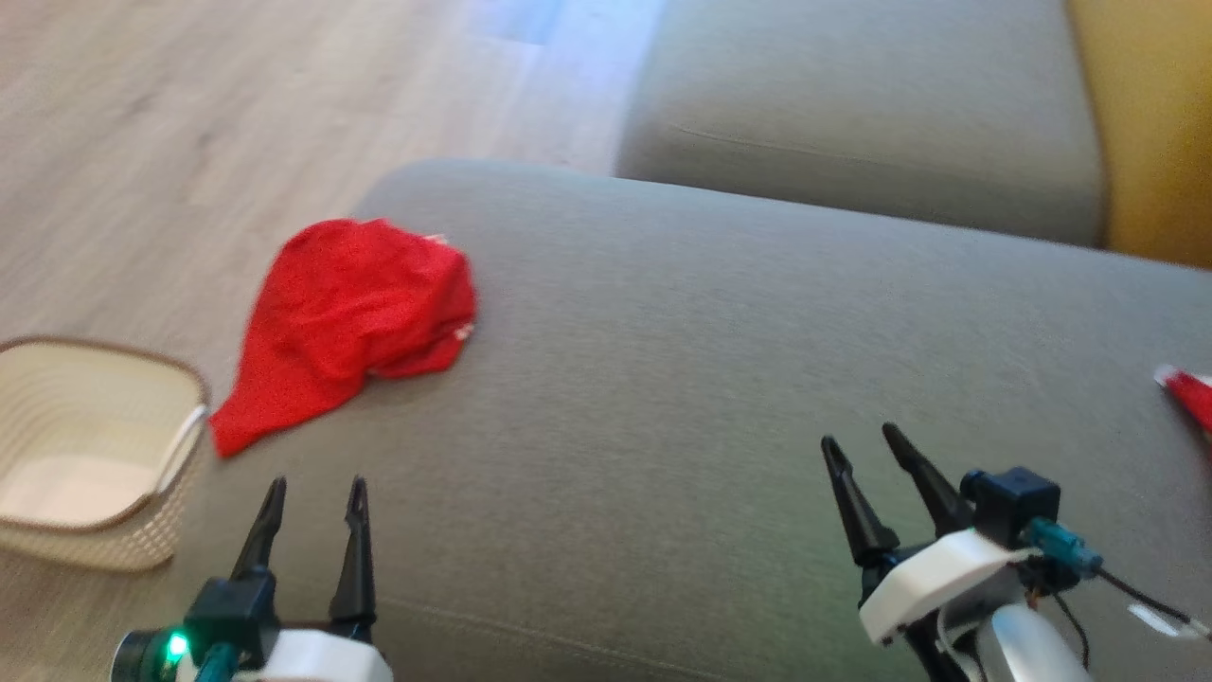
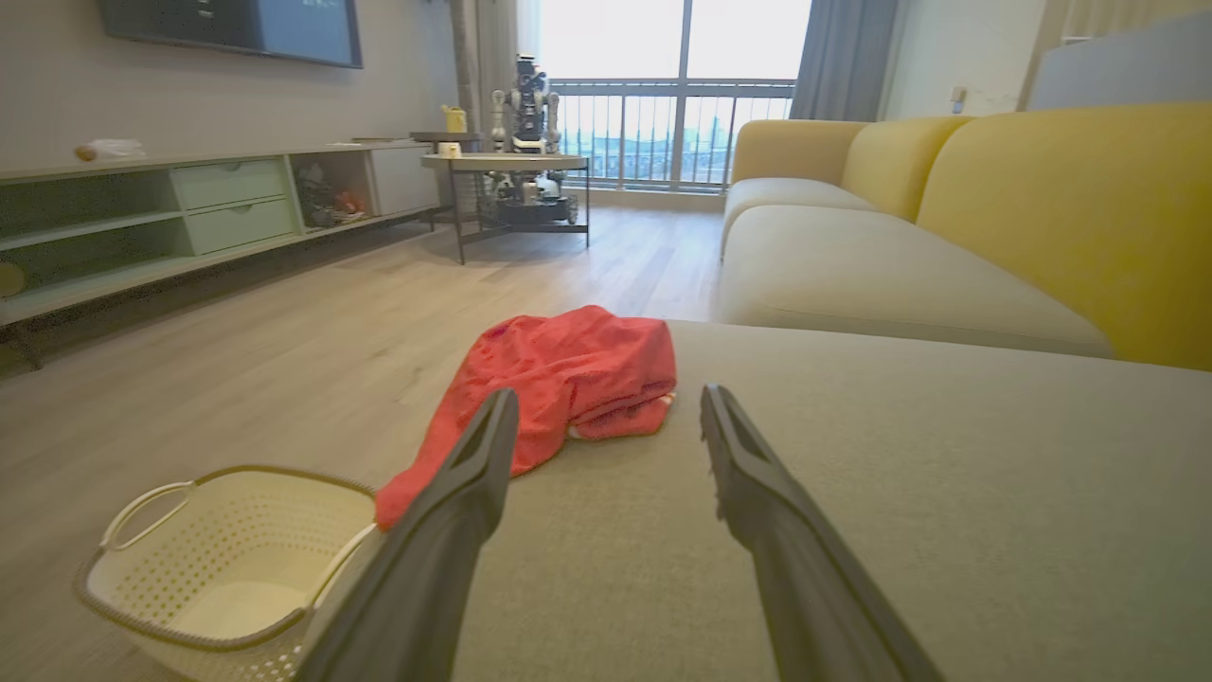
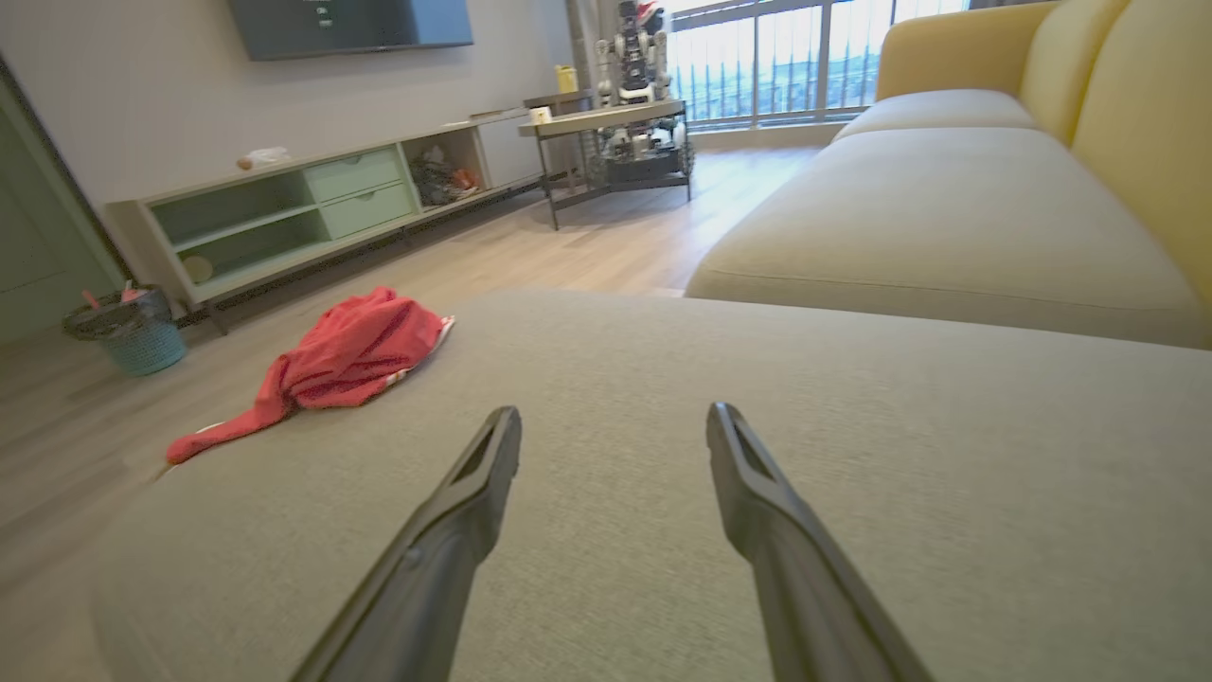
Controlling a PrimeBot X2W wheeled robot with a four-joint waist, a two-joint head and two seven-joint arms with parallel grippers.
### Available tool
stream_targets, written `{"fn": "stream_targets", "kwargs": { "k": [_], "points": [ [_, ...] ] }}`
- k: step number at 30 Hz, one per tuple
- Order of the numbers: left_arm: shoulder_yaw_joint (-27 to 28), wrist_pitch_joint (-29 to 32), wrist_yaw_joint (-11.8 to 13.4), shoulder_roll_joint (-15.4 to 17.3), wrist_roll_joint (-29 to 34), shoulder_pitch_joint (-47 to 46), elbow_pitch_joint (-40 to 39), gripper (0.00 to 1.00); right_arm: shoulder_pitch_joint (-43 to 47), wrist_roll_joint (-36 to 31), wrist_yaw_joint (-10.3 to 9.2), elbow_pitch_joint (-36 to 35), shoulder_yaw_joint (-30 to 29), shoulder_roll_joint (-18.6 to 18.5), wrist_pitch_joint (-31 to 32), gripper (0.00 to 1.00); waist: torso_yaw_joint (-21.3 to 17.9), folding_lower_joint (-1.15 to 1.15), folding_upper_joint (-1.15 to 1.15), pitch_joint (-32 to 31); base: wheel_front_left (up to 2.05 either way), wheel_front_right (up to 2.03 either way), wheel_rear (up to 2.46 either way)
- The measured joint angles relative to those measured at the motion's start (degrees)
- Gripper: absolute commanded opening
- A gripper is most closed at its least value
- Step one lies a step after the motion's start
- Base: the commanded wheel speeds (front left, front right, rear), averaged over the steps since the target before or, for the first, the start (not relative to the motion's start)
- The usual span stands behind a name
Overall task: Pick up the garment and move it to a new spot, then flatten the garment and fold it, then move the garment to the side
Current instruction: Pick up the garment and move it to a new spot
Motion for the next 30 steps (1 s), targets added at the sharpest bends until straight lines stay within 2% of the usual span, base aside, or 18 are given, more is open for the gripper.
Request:
{"fn": "stream_targets", "kwargs": {
  "k": [6, 11, 18, 28, 30],
  "points": [
    [1.83, 0.0, 0.07, 0.6, 0.0, 2.21, -1.24, 1.0, 0.8, 1.67, 0.0, -0.2, 3.1, 0.04, 0.01, 1.0, 5.33, 0.0, 0.0, -0.58, 0.0, 0.0, 0.0],
    [3.15, 0.0, 0.48, 0.57, -0.01, 2.48, -2.71, 1.0, -0.09, 1.89, 0.0, -0.22, 5.77, 0.09, 0.01, 1.0, 7.45, 0.0, 0.0, 0.49, 0.0, 0.0, 0.0],
    [4.56, 0.0, 0.68, 0.34, -0.18, 3.06, -3.08, 1.0, -1.27, 2.3, 0.0, 0.48, 8.36, 0.09, 0.01, 1.0, 8.36, 0.0, 0.0, 1.39, 0.0, 0.0, 0.0],
    [6.3, 0.0, 0.46, 0.24, -0.13, 3.41, -3.45, 1.0, -1.33, 2.81, 0.0, 0.76, 8.2, 0.09, 0.01, 1.0, 8.07, 0.0, 0.0, 1.12, 0.0, 0.0, 0.0],
    [6.98, 0.0, -0.98, 0.78, -0.19, 3.17, -3.68, 1.0, -1.16, 3.15, 0.0, -0.16, 7.13, 0.09, 0.01, 1.0, 7.78, 0.0, 0.0, 0.93, 0.0, 0.0, 0.0]
  ]
}}
